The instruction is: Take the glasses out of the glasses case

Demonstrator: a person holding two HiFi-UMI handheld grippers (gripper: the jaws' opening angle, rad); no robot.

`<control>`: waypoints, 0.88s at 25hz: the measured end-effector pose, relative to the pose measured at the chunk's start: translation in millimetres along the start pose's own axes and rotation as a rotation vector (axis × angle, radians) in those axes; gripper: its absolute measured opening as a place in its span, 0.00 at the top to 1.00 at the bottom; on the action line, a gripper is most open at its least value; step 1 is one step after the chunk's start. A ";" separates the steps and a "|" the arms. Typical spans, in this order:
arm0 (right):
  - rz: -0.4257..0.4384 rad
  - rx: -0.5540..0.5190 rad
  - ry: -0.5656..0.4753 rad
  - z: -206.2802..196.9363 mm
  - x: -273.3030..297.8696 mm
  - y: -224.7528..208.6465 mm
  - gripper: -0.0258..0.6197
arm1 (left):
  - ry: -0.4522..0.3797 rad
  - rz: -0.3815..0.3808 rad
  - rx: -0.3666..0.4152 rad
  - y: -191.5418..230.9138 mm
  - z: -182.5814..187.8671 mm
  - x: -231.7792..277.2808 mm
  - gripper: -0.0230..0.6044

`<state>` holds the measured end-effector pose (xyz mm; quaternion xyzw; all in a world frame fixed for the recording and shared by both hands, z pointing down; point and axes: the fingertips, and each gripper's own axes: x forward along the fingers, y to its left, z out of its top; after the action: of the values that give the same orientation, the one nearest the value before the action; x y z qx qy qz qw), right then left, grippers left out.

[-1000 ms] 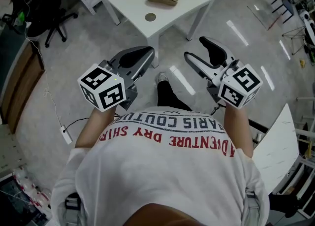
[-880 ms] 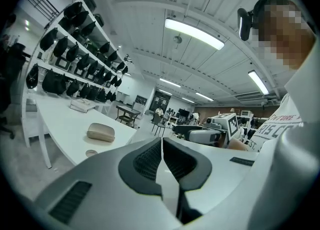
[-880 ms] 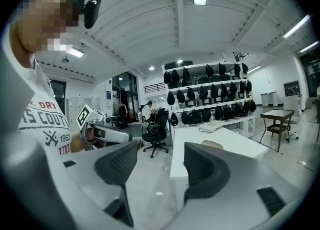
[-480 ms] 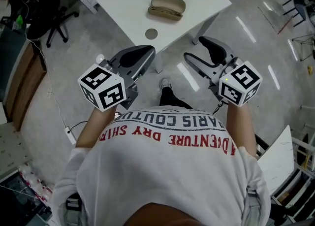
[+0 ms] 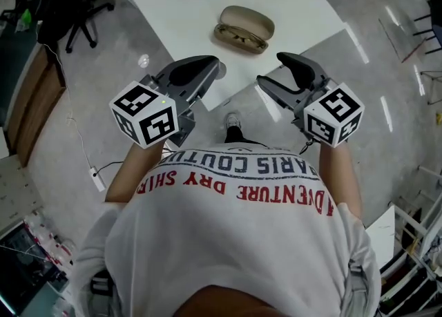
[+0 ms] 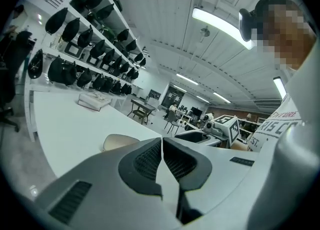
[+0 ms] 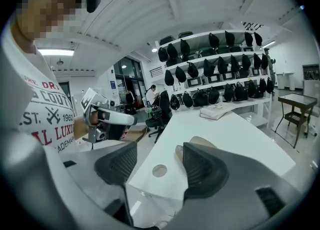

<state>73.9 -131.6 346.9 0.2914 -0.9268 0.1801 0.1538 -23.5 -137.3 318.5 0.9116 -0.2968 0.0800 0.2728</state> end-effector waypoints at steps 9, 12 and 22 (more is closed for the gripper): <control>0.033 0.002 0.059 4.6 42.3 -46.6 0.53 | 0.012 0.039 -0.029 42.9 10.8 29.9 0.91; 0.029 -0.011 0.081 0.3 53.4 -58.2 0.53 | 0.029 0.054 -0.016 50.9 7.4 34.4 0.91; -0.017 -0.074 0.162 -13.1 95.5 -86.6 0.53 | 0.027 0.112 -0.049 85.2 -4.0 25.3 0.91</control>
<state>53.1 -238.6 416.9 0.2781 -0.9148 0.1672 0.2404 -52.7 -205.3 368.0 0.8854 -0.3455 0.1001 0.2943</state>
